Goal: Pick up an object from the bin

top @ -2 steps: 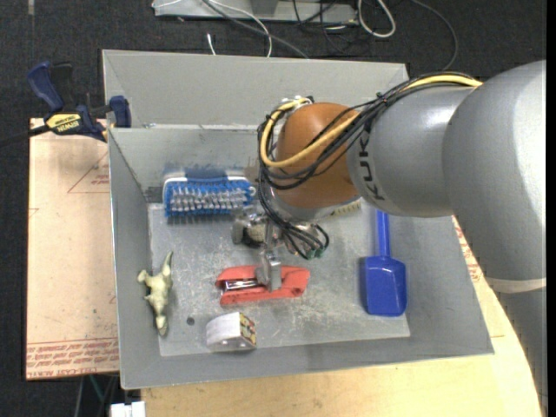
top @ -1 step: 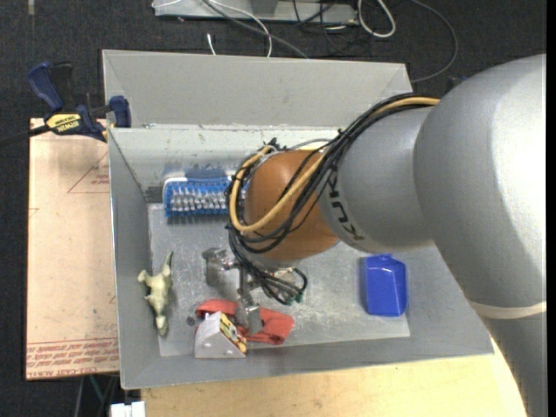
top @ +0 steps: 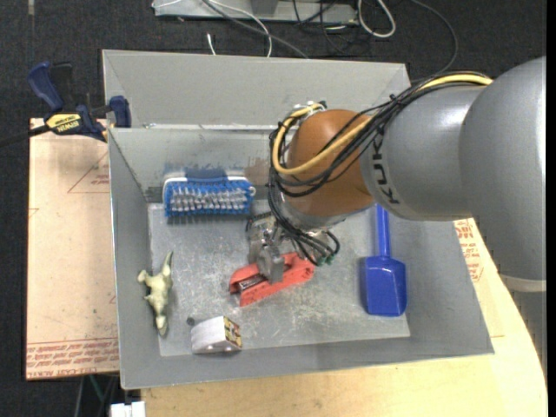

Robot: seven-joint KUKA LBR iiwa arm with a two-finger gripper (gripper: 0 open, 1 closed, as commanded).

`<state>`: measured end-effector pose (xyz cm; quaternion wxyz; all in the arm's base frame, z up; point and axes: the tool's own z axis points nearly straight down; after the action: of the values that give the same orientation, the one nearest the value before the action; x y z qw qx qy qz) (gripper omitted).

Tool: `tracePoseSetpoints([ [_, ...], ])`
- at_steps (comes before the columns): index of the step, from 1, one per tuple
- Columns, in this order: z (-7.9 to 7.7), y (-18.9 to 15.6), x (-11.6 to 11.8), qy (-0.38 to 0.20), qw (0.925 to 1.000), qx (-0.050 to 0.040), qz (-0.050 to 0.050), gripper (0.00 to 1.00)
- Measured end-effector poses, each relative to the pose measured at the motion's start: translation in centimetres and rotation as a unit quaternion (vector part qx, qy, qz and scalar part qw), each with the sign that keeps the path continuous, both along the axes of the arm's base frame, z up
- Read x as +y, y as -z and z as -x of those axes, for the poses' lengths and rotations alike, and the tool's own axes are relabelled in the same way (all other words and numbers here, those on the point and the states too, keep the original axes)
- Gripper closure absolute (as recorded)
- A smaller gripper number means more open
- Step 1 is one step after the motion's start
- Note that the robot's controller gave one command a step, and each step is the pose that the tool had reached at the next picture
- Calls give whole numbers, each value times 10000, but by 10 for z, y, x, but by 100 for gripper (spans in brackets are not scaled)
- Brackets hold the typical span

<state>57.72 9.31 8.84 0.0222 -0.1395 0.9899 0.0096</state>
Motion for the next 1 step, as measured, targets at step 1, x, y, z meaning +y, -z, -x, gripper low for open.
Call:
tracePoseSetpoints([
  [1,0,0,0,0,10000,0,0,100],
])
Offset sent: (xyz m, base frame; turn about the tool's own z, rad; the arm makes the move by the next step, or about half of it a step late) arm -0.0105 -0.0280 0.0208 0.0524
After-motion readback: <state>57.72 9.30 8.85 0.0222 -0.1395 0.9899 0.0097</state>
